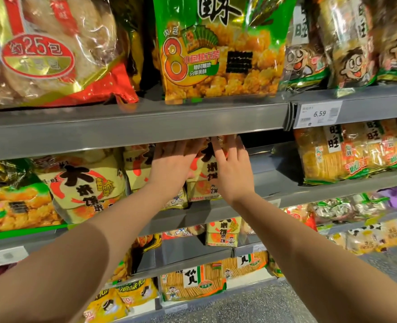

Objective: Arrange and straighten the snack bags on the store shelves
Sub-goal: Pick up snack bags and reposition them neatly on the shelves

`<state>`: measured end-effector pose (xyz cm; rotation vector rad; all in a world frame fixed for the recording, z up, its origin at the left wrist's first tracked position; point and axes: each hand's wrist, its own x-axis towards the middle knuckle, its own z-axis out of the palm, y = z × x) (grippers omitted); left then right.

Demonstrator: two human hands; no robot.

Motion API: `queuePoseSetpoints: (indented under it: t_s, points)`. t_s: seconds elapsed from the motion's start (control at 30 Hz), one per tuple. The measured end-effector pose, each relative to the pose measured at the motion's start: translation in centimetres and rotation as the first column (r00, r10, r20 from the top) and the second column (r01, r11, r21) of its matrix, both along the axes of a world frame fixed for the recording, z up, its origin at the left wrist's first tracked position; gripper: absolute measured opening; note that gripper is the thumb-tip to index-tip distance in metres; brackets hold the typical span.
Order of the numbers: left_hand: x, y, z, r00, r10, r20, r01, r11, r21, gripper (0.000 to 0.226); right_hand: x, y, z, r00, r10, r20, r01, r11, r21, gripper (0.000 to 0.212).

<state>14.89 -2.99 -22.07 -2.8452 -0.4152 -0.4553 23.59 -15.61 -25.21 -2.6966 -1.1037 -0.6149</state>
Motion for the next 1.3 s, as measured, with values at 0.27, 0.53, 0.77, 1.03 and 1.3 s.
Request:
queuePoseSetpoints:
  t_s: [0.27, 0.53, 0.77, 1.03, 1.3]
  points:
    - [-0.1, 0.3, 0.3, 0.999, 0.013, -0.046, -0.014, 0.999, -0.032, 0.056, 0.1, -0.1, 0.3, 1.000, 0.001, 0.029, 0.001, 0.999, -0.041, 0.070]
    - [-2.0, 1.5, 0.9, 0.996, 0.080, -0.031, -0.080, 0.997, 0.006, 0.094, -0.2, -1.8, 1.2, 0.999, 0.029, 0.021, -0.029, 0.999, -0.035, 0.090]
    - [-0.6, 2.3, 0.3, 0.994, 0.106, -0.027, -0.103, 0.991, 0.087, 0.115, -0.4, -1.2, 2.1, 0.999, 0.016, -0.036, -0.019, 0.995, -0.100, 0.084]
    - [-2.9, -1.2, 0.6, 0.994, 0.099, 0.037, -0.095, 0.992, -0.088, 0.074, -2.5, -2.1, 0.4, 0.995, 0.060, -0.074, -0.051, 0.991, 0.126, 0.079]
    - [-5.9, -4.0, -3.1, 0.987, -0.082, 0.137, 0.117, 0.955, -0.272, 0.051, -5.3, -3.7, -1.6, 0.989, 0.111, -0.100, -0.089, 0.976, 0.199, 0.027]
